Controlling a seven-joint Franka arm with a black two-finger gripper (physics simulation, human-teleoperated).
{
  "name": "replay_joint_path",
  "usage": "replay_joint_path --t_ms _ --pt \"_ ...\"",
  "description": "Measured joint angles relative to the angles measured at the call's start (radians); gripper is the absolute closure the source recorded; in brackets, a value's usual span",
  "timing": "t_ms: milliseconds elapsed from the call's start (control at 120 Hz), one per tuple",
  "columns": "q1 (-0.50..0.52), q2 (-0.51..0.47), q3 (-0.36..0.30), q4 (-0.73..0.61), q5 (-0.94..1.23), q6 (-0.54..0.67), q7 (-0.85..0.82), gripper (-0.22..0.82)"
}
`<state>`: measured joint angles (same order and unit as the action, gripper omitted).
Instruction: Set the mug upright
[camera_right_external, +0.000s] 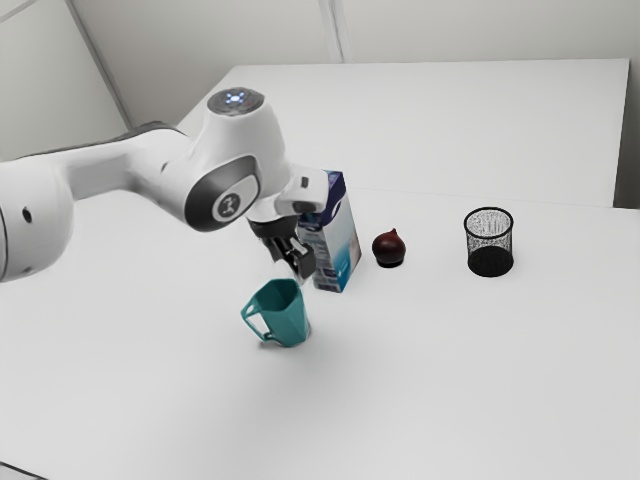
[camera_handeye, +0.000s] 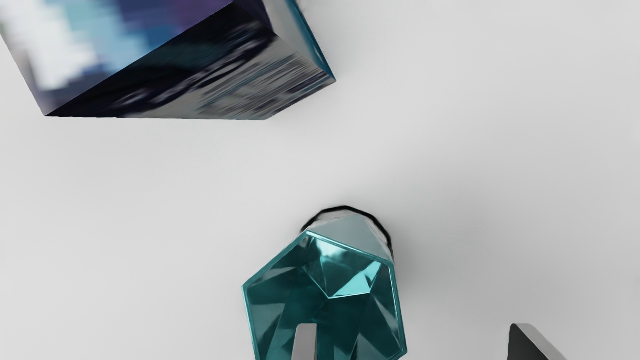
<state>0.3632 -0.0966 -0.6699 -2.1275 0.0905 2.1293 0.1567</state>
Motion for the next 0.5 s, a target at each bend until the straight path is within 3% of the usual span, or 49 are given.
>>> replay_joint_path --t_ms 267,325,417,500 --pt "0.006 0.051 0.040 0.323 -0.005 -0.211 -0.034 0.06" --pt "-0.079 0.053 0.139 0.379 -0.007 -0.269 -0.049 0.05" --pt "-0.301 0.096 0.367 0.487 -0.012 -0.359 -0.082 0.03" --pt "-0.378 0.107 0.462 0.535 -0.014 -0.423 -0.107 0.02"
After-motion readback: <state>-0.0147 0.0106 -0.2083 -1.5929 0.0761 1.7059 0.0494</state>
